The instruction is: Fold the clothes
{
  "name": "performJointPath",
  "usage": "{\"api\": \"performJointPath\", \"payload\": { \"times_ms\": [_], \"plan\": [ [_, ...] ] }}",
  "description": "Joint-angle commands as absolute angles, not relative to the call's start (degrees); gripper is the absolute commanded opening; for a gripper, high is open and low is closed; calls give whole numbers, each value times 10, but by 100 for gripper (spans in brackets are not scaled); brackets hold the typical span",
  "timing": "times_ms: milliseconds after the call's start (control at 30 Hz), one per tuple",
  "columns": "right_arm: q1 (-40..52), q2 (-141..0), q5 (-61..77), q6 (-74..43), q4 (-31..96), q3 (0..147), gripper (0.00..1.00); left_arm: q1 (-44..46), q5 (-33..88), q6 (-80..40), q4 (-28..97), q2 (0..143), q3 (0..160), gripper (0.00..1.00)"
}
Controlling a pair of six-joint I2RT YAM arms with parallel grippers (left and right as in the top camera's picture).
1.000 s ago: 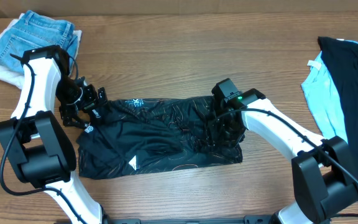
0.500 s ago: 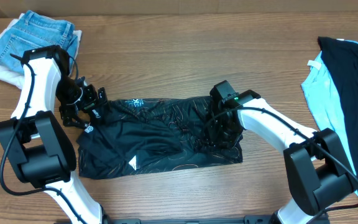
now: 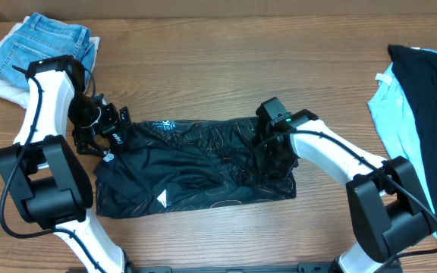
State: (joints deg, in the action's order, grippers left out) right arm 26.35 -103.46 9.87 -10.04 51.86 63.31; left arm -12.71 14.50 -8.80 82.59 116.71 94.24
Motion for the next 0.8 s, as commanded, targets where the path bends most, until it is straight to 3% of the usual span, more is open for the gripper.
{"api": "performJointPath", "payload": {
  "times_ms": [0,33,267,767],
  "plan": [
    [267,-1036,90,-103,514,630,13,-123,144,-77,827,1172,953,100],
    [267,-1036,90,-108,514,630,4,-123,144,-77,827,1172,953,100],
    [267,-1031,105,-138,539,635,4,-123,144,-77,827,1172,953,100],
    [272,-921,277,-127,659,641,4,-123,144,-77,823,1172,953,100]
  ]
}}
